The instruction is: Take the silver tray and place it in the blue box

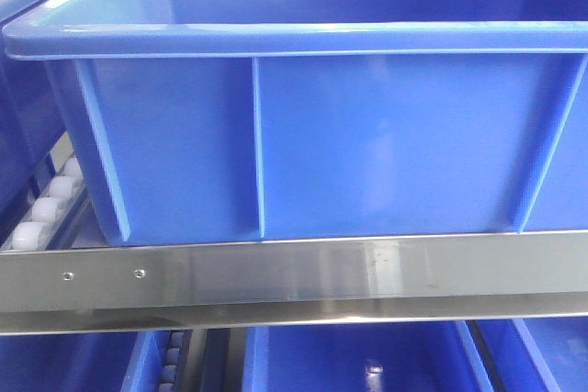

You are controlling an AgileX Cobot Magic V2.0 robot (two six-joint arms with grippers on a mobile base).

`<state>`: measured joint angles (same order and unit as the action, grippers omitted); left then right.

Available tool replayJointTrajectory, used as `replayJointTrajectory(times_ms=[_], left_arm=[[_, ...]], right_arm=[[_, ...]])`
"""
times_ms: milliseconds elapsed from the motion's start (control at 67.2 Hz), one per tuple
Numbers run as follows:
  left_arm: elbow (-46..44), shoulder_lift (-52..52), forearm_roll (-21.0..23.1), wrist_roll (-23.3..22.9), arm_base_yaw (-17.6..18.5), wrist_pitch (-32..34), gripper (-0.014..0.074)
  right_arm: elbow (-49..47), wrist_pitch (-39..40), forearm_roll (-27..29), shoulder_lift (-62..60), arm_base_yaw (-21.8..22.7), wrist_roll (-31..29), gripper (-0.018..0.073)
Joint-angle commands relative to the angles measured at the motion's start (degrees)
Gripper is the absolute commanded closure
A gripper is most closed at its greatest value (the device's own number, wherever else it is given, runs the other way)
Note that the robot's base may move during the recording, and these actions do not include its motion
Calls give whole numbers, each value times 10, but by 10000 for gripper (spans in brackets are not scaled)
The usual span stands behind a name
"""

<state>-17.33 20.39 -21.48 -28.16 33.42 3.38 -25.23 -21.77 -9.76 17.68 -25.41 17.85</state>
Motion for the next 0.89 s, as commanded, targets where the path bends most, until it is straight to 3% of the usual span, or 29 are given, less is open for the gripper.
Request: replayJointTrajectory(times_ms=[0, 104, 179, 343, 879], left_arm=[[-16, 3, -1, -1, 2, 46, 582], [-16, 3, -1, -1, 2, 46, 582], [-16, 3, -1, -1, 2, 46, 582], [-16, 3, -1, -1, 2, 46, 582], [-16, 2, -1, -1, 2, 46, 582]], right_arm=[[24, 79, -7, -27, 38, -29, 507], [105, 182, -1, -81, 104, -82, 507], [154, 244, 36, -114, 146, -119, 507], [236, 293, 63, -166, 192, -148, 507], [258, 272, 63, -194, 199, -147, 507]])
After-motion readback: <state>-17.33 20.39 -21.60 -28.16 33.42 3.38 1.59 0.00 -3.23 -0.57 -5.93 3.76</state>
